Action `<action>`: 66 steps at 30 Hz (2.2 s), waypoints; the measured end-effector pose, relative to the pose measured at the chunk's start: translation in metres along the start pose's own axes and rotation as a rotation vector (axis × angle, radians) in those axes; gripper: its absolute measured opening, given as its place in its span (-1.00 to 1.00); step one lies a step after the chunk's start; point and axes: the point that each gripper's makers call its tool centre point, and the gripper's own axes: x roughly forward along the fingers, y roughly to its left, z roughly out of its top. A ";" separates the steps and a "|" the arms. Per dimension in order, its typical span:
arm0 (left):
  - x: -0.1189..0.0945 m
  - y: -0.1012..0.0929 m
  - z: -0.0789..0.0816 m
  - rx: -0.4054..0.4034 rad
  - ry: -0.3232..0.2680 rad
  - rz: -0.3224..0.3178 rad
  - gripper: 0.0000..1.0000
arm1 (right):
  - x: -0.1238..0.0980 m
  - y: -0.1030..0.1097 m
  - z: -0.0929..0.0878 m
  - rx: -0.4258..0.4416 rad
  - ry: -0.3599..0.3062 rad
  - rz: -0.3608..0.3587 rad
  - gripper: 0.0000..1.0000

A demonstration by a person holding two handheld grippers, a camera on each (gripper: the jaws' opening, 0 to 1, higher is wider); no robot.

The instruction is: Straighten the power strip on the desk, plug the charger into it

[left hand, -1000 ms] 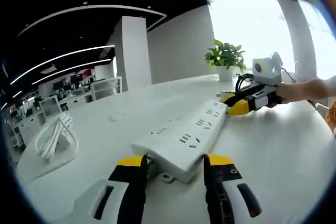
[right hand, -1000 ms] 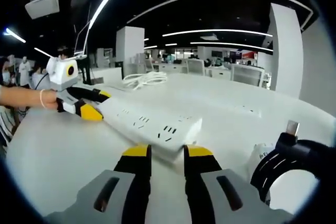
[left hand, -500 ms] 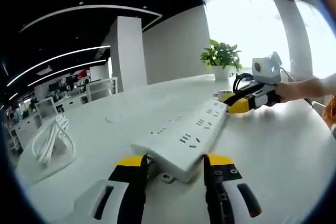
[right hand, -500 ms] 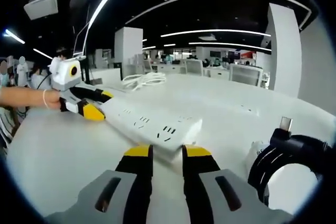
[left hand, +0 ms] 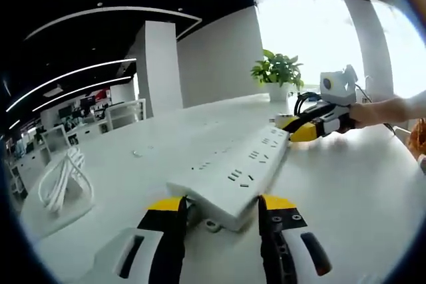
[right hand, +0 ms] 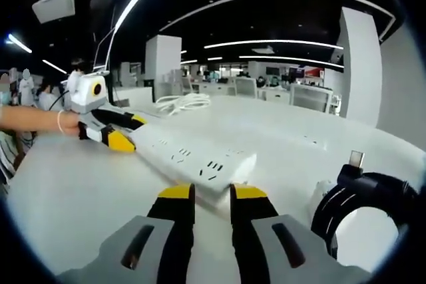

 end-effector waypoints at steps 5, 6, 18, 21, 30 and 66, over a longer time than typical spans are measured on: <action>0.001 0.001 0.000 0.002 0.000 -0.002 -0.13 | 0.001 -0.002 0.000 -0.029 0.004 -0.015 -0.63; 0.001 0.001 0.000 0.002 0.000 -0.003 -0.13 | 0.001 -0.002 0.000 -0.030 0.003 -0.016 -0.63; 0.003 0.002 0.001 0.009 -0.002 -0.011 -0.13 | 0.001 -0.003 0.000 -0.038 0.002 -0.031 -0.63; 0.004 0.004 0.001 0.011 -0.002 -0.016 -0.13 | 0.001 -0.003 0.000 -0.037 0.000 -0.034 -0.63; 0.005 0.005 0.002 0.032 0.014 -0.026 -0.13 | 0.001 -0.004 0.000 -0.038 -0.002 -0.038 -0.64; 0.010 0.007 0.003 0.056 0.011 -0.044 -0.13 | -0.003 -0.005 -0.002 -0.048 -0.002 -0.050 -0.69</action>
